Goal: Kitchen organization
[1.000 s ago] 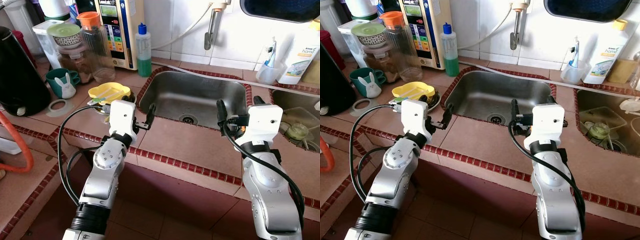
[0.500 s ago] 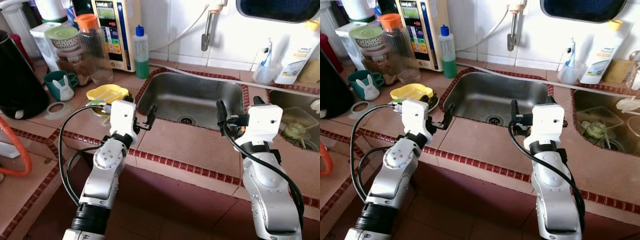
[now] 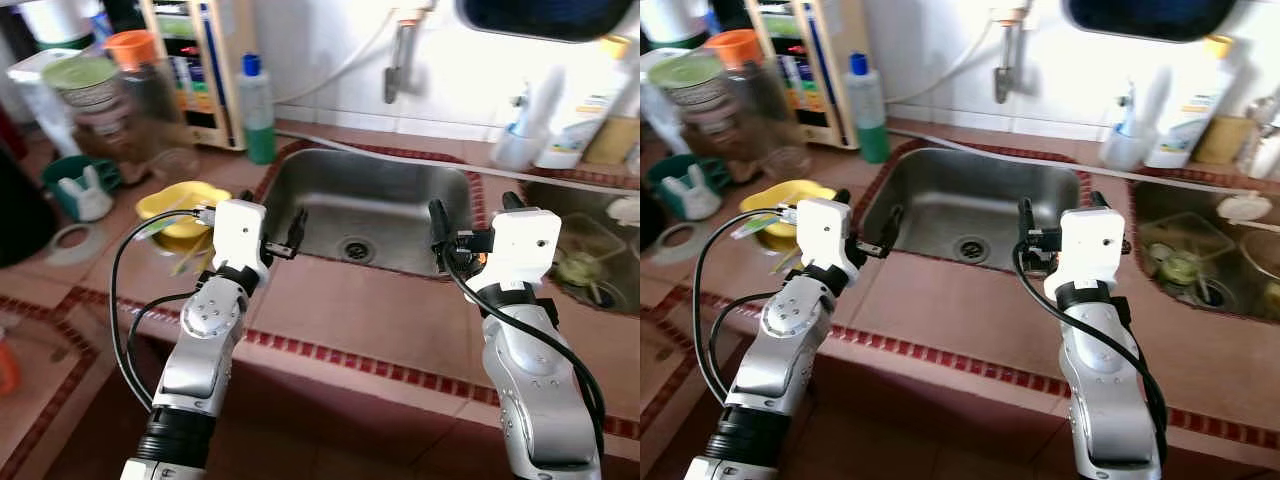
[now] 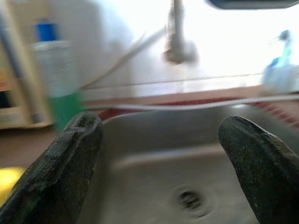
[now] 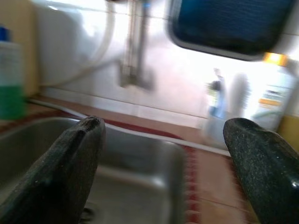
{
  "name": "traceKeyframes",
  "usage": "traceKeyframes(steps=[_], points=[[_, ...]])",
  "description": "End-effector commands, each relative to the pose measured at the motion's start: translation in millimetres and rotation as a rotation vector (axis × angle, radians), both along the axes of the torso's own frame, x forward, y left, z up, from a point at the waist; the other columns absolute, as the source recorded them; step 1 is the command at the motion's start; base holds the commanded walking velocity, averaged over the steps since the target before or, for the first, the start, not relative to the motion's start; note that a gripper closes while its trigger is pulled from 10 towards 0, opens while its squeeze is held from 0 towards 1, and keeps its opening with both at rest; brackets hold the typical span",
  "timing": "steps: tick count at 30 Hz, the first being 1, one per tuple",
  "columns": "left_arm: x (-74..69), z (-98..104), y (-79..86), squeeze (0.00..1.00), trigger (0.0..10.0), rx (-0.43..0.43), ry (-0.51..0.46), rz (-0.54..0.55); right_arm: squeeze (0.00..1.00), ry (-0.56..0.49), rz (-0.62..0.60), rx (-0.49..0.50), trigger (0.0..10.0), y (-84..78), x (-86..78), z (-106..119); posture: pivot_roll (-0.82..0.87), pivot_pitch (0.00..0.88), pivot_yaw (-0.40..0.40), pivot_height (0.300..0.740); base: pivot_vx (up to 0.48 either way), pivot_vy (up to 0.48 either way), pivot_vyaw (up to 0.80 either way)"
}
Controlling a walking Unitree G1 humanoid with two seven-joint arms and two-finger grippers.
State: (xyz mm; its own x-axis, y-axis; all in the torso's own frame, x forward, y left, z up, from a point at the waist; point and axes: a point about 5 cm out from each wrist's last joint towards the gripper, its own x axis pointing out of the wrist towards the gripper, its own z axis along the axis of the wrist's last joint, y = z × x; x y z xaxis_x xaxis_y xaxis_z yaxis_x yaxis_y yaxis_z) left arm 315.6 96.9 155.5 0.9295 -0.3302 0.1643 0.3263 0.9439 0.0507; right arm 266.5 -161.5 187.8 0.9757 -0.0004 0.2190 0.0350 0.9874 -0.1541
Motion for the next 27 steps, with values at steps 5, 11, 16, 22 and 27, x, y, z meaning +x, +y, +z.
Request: traceKeyframes(steps=[5, 11, 16, 22, 27], points=[[-0.8, -1.1, 2.0, 0.00, 10.0, 0.007, 0.003, 0.000, 0.00, -0.024, 0.008, 0.004, 10.0, 2.6, 0.2, 5.8, 0.05, 0.000, 0.022, 0.740, 0.000, 0.000, 0.00], [-1.4, -1.7, 1.3, 0.00, 10.0, -0.001, 0.011, -0.007, 0.00, -0.024, 0.006, 0.005, 10.0, 2.5, 0.3, 5.6, 0.05, 0.000, 0.023, 0.740, 0.000, 0.000, 0.00], [-2.1, -1.6, 1.3, 0.00, 10.0, 0.001, 0.007, -0.021, 0.00, -0.024, 0.005, 0.004, 10.0, 2.7, 0.3, 5.7, 0.05, 0.000, 0.024, 0.740, 0.000, 0.000, 0.00], [-1.8, -1.2, 1.7, 0.00, 10.0, 0.005, 0.005, -0.020, 0.00, -0.025, 0.005, 0.005, 10.0, 3.0, 0.3, 5.7, 0.05, 0.000, 0.026, 0.740, 0.134, 0.000, 0.00], [-1.9, -1.2, 1.9, 0.00, 10.0, 0.004, 0.006, -0.023, 0.00, -0.026, 0.004, 0.007, 10.0, 3.4, 0.4, 5.7, 0.06, 0.000, 0.027, 0.740, 0.275, 0.000, 0.00]])
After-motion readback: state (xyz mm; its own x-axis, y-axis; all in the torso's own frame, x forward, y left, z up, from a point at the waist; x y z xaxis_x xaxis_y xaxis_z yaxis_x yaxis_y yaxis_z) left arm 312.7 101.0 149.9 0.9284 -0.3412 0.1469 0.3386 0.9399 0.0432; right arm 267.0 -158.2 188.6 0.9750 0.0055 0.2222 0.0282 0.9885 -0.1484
